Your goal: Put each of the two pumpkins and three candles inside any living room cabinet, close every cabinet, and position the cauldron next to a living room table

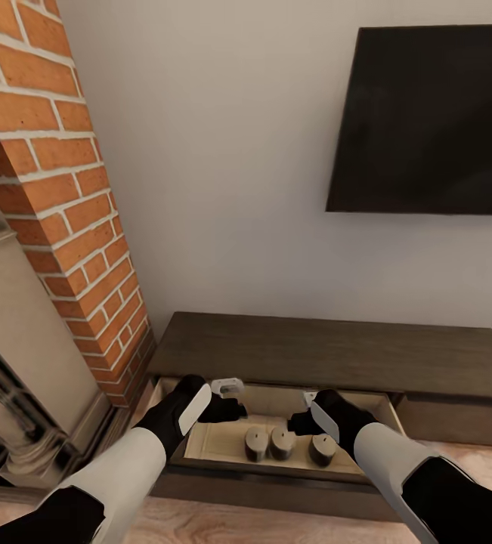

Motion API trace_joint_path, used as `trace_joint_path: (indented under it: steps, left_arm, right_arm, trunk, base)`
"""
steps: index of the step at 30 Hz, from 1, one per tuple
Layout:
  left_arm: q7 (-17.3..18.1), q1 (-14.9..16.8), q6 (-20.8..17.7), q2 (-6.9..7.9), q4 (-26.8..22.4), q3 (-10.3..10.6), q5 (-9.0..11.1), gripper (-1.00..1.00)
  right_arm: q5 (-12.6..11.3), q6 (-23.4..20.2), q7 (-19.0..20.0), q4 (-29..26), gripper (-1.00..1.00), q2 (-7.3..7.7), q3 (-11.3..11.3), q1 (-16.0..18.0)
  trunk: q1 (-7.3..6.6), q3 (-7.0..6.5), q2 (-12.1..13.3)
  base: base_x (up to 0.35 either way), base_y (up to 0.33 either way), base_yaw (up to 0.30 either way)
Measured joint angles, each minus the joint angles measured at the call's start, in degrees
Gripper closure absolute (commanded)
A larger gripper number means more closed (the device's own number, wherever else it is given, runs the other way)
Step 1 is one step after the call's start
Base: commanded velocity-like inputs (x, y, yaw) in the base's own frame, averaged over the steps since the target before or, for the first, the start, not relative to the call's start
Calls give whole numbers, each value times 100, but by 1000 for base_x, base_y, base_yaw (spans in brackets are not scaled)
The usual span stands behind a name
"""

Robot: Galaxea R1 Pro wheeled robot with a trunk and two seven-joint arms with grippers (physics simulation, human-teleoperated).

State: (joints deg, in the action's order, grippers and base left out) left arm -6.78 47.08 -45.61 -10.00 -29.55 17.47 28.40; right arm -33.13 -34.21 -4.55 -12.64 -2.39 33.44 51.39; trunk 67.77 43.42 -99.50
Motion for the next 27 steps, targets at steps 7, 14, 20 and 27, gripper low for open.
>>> trace_joint_path:
  steps: [7, 14, 20, 27]
  left_arm:
    - [-1, 0, 0, 0, 0, 0, 0, -100]
    - [-3, 0, -1, 0, -1, -2, 0, -100]
    - [-3, 0, 0, 0, -1, -2, 0, -100]
    - [-4, -1, 6, 0, -1, -1, 0, -100]
  right_arm:
    - [8, -2, 0, 0, -100, 0, 15, 0]
    - [16, 3, 0, 0, -100, 0, 26, 0]
    - [17, 28, 4, 1, -100, 0, 16, 0]
    - [17, 42, 9, 0, -100, 0, 17, 0]
  trunk:
    - [0, -65, 0]
    - [-1, -131, 0]
    - [-3, -187, 0]
    - [0, -253, 0]
  base:
    - [-311, 0, -76]
    - [-278, 0, -12]
    - [-62, 0, -1]
    - [-201, 0, 0]
